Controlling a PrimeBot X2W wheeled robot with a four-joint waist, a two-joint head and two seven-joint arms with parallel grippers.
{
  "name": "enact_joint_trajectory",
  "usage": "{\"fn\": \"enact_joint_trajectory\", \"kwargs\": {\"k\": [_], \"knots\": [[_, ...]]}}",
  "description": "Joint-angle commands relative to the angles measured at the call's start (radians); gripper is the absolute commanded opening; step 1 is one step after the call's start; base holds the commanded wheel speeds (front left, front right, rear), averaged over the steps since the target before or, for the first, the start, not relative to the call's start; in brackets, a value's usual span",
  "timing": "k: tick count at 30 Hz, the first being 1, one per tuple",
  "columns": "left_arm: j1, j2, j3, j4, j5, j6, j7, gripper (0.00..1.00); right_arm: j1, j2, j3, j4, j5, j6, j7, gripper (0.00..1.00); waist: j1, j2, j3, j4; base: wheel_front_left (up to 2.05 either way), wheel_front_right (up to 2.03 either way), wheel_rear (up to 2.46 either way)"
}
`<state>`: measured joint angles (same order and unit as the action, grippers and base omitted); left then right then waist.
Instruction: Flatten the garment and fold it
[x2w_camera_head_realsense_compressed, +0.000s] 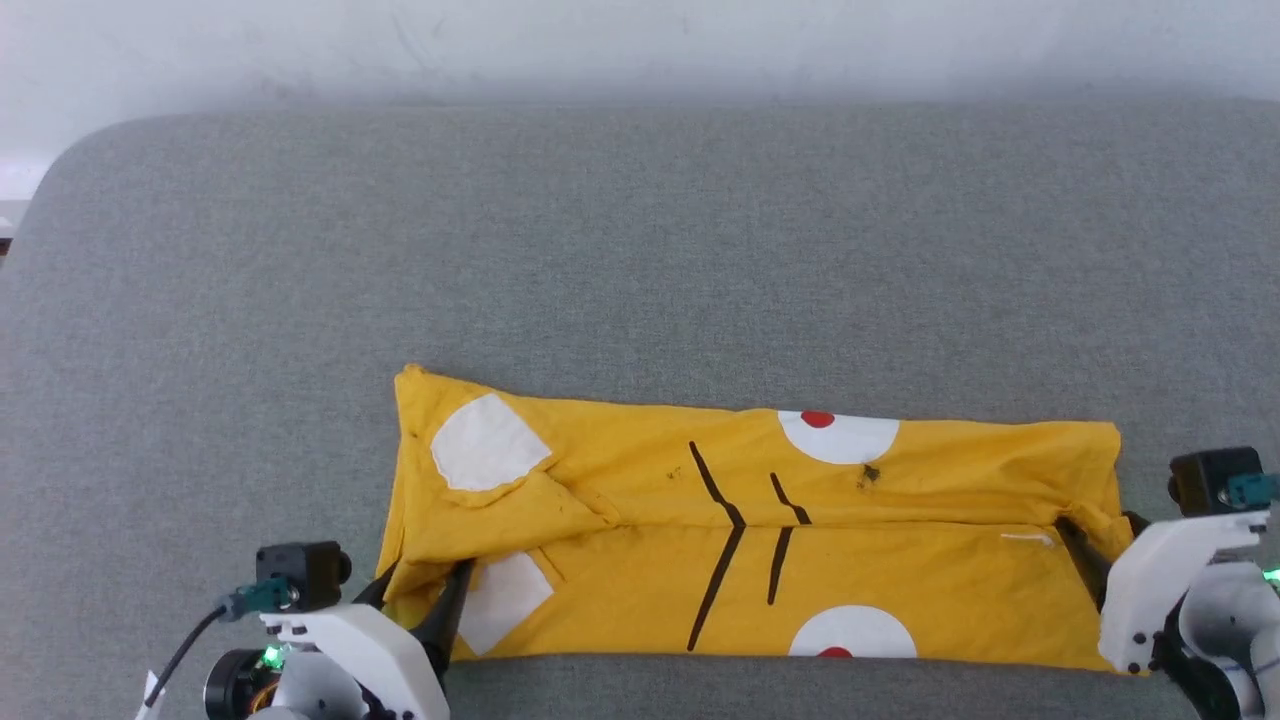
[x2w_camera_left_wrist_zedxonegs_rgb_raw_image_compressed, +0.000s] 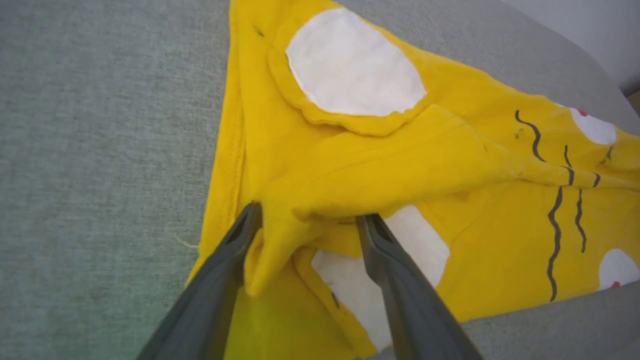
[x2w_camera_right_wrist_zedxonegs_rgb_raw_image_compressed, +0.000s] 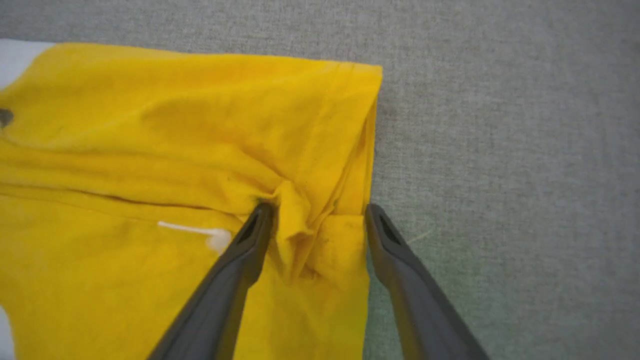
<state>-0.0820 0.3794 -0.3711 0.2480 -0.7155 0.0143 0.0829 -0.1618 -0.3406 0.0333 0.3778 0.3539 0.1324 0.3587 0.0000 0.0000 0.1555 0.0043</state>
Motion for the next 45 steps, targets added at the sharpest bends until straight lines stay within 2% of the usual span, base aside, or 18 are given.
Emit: {"fn": "enact_joint_trajectory", "kwargs": {"k": [1,5,11,17,21,24,27,35,39,40,42,43,44,45], "knots": [[0.014,-0.004,-0.003,0.0,0.013,0.008,-0.014,1.0,0.02,0.01,-0.009,-0.006,0.004,-0.002,-0.011,1.0,0.0,0.0,-0.01,0.007,0.0,0.0,0.0],[0.011,-0.023,0.009,-0.033,0.066,0.036,-0.141,1.0,0.079,0.055,-0.08,-0.078,0.002,-0.002,-0.081,1.0,0.0,0.0,-0.027,0.022,0.0,0.0,0.0],[-0.022,-0.037,0.026,-0.048,0.174,0.086,-0.314,1.0,0.159,0.156,-0.177,-0.203,-0.038,-0.002,-0.179,1.0,0.0,0.0,-0.051,0.033,0.0,0.0,0.0],[-0.066,-0.075,0.086,-0.089,0.279,0.114,-0.344,1.0,0.177,0.253,-0.265,-0.275,-0.091,-0.002,-0.224,1.0,0.0,0.0,-0.058,0.033,0.0,0.0,0.0],[-0.076,-0.125,0.143,-0.121,0.351,0.1,-0.344,1.0,0.165,0.283,-0.323,-0.277,-0.118,-0.002,-0.208,1.0,0.0,0.0,-0.062,0.035,0.0,0.0,0.0],[-0.082,-0.162,0.182,-0.123,0.385,0.082,-0.344,1.0,0.141,0.289,-0.377,-0.246,-0.12,-0.002,-0.164,1.0,0.0,0.0,-0.064,0.035,0.0,0.0,0.0],[-0.088,-0.198,0.229,-0.124,0.408,0.062,-0.344,1.0,0.1,0.29,-0.409,-0.165,-0.076,-0.002,-0.086,1.0,0.0,0.0,-0.064,0.03,0.0,0.0,0.0],[-0.098,-0.257,0.289,-0.08,0.476,0.012,-0.345,1.0,-0.022,0.29,-0.452,0.042,-0.165,-0.002,0.127,1.0,0.0,0.0,-0.063,0.033,0.0,0.0,0.0],[-0.097,-0.275,0.304,-0.064,0.497,-0.008,-0.345,1.0,-0.042,0.29,-0.437,0.087,-0.195,-0.002,0.232,1.0,0.0,0.0,-0.061,0.04,0.0,0.0,0.0],[-0.096,-0.279,0.308,-0.064,0.502,-0.012,-0.345,1.0,-0.045,0.29,-0.434,0.094,-0.188,-0.002,0.257,0.51,0.0,0.0,-0.06,0.041,0.0,0.0,0.0],[-0.092,-0.285,0.316,-0.061,0.511,-0.02,-0.345,1.0,-0.045,0.29,-0.423,0.092,-0.182,-0.002,0.292,0.2,0.0,0.0,-0.06,0.042,0.0,0.0,0.0],[-0.091,-0.288,0.321,-0.06,0.515,-0.024,-0.345,1.0,-0.045,0.29,-0.421,0.085,-0.183,-0.002,0.299,0.07,0.0,0.0,-0.059,0.042,0.0,0.0,0.0],[-0.091,-0.29,0.325,-0.058,0.519,-0.028,-0.345,1.0,-0.043,0.29,-0.421,0.077,-0.182,-0.002,0.306,0.0,0.0,0.0,-0.059,0.042,0.0,0.0,0.0],[-0.09,-0.292,0.33,-0.057,0.522,-0.031,-0.345,1.0,-0.042,0.29,-0.419,0.067,-0.186,-0.002,0.31,0.0,0.0,0.0,-0.058,0.041,0.0,0.0,0.0]]}}
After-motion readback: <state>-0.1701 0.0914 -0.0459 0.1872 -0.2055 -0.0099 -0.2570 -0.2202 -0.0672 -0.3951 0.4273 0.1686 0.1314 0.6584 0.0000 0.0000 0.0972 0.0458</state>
